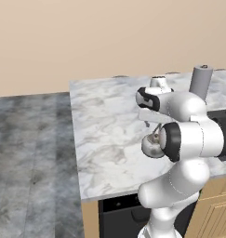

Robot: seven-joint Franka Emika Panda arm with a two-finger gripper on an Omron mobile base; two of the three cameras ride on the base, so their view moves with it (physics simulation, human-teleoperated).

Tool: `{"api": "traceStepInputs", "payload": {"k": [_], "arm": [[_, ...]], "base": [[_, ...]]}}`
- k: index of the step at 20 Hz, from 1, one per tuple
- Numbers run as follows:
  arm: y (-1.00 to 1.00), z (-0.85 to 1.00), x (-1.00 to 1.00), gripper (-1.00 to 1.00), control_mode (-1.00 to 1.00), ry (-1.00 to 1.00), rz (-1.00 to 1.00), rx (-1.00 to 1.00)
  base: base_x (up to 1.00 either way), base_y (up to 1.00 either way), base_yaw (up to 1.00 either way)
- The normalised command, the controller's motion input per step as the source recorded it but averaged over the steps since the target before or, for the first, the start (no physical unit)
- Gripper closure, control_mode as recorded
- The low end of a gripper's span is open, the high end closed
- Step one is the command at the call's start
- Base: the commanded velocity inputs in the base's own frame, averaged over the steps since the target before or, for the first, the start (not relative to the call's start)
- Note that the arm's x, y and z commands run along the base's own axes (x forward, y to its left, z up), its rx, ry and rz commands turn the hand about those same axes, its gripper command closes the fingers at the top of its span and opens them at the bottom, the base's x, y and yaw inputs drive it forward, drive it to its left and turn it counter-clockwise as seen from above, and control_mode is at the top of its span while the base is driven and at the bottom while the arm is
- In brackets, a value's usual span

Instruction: Pick the kettle and mug and place them in the sink. Then turn on the water.

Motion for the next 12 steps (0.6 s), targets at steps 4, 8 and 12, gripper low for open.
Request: {"api": "traceStepInputs", "payload": {"k": [4, 8, 12], "arm": [[0.00, -0.12, 0.04, -1.00, -1.00, 0.04, 0.00, 0.01], [0.00, -0.02, 0.03, 1.00, -1.00, 0.05, 0.00, 0.01], [0.00, 0.00, 0.00, 1.00, -1.00, 0.01, 0.00, 0.00]], "base": [[0.00, 0.00, 0.00], [0.00, 0.00, 0.00], [0.00, 0.00, 0.00]]}}
